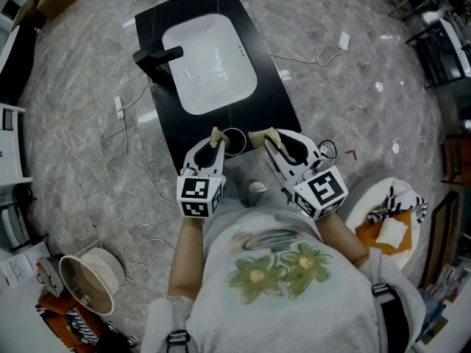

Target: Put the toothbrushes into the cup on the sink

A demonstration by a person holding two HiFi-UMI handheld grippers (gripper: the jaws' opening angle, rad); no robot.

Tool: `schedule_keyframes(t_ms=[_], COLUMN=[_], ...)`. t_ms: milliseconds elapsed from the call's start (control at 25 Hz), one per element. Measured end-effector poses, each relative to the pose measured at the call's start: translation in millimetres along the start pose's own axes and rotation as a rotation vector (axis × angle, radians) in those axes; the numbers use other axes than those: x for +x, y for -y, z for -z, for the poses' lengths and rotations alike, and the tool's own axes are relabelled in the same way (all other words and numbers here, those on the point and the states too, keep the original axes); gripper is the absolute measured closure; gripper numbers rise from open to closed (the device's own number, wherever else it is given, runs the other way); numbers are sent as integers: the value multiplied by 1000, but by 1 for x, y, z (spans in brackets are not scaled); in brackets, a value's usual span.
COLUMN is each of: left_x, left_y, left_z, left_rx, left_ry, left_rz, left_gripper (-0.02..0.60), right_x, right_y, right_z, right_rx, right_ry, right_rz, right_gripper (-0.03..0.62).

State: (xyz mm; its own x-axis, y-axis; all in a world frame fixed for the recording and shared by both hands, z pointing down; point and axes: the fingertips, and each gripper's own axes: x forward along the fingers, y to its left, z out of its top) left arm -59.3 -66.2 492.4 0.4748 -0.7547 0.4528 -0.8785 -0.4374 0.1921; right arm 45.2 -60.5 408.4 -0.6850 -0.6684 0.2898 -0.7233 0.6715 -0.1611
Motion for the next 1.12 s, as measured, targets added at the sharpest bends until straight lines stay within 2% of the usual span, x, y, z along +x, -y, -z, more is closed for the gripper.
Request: schedule_keyframes(t_ms=[1120], left_x=[23], left_y=[-5], left_z=[33], left_rx=[-26], left_ry=[-73], left_rz=[-13], left_gripper=[518], right_x=[0], right_y=[8], right_z=[-4], right_rx=[-7], right_ry=[-1], right_rz=[4], right_gripper=[503])
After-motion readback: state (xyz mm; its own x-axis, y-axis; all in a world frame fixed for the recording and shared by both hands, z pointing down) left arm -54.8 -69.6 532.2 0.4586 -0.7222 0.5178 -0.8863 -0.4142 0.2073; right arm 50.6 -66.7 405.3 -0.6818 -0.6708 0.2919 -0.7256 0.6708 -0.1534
